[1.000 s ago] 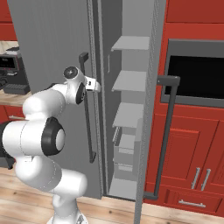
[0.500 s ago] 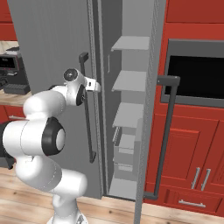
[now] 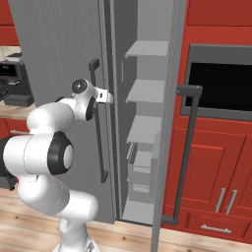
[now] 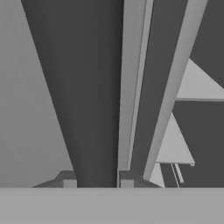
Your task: Move the hot dog bun to the plate on the dining table and place the condiment next to that plate. Then navigate to the fridge and take the sausage and place it on the plate as well.
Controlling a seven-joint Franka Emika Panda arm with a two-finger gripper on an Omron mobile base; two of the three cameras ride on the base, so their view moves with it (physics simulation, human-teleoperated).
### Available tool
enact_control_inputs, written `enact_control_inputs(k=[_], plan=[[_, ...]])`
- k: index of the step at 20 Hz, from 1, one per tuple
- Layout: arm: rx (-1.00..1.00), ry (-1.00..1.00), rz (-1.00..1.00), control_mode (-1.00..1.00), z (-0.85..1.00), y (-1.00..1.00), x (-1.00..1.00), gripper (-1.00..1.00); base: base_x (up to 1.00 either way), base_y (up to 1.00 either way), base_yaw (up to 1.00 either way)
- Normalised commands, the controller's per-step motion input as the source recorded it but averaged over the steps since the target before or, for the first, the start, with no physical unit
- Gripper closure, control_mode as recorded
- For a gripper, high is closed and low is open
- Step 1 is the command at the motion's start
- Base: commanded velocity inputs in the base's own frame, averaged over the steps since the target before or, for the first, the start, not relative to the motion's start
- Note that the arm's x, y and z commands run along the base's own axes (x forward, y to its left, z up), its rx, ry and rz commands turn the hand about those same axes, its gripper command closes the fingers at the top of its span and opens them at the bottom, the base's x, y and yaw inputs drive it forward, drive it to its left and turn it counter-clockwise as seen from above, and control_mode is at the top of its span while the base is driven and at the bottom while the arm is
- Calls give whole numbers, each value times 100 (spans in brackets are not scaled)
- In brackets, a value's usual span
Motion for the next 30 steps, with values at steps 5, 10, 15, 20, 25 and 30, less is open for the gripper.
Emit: enact_control_inputs(k=[5, 10, 15, 20, 25, 30], plan=[[0, 0, 0, -100, -2, 35, -9, 100, 0, 0, 0], [0, -2, 0, -100, 0, 65, -63, 100, 0, 0, 0], [-1, -3, 0, -100, 0, 81, -75, 100, 0, 0, 0], [-1, -3, 0, -100, -2, 90, -76, 100, 0, 0, 0], [-1, -5, 0, -100, -7, 95, -76, 100, 0, 0, 0], [0, -1, 3, -100, -3, 86, -52, -100, 0, 0, 0]])
